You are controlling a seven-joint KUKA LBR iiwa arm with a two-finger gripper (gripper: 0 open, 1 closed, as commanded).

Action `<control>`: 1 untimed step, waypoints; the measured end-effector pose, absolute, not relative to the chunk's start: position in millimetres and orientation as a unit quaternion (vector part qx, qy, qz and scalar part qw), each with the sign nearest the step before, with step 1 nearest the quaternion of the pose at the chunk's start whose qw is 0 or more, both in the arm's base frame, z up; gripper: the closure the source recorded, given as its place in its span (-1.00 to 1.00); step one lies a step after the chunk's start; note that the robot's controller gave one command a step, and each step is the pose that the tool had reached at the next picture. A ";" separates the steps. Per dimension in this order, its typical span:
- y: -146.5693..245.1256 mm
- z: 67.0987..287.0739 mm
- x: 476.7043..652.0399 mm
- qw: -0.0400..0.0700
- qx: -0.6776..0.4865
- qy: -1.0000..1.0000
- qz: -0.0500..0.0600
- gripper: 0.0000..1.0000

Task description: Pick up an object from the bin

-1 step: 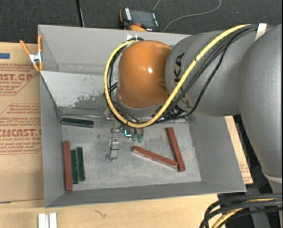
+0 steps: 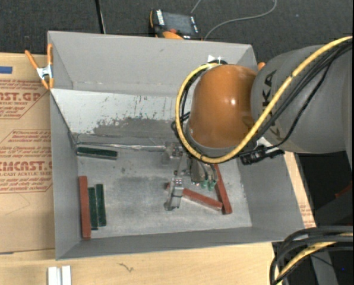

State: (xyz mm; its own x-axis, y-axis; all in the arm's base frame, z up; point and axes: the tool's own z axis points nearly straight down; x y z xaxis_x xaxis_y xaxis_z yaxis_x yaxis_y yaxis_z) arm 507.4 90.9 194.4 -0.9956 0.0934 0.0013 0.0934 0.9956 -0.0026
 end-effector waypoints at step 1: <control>15.5 159.0 512.8 0.001 0.062 -0.998 0.001 -1.00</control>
Offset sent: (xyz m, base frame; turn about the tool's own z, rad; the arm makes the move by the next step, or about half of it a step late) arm 0.0057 -0.0728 -0.0338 -0.2208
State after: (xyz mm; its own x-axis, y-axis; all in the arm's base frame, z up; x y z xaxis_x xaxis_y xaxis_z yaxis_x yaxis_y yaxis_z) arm 512.8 15.5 159.0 -0.9924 -0.1231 0.0025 -0.1231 0.9924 -0.0022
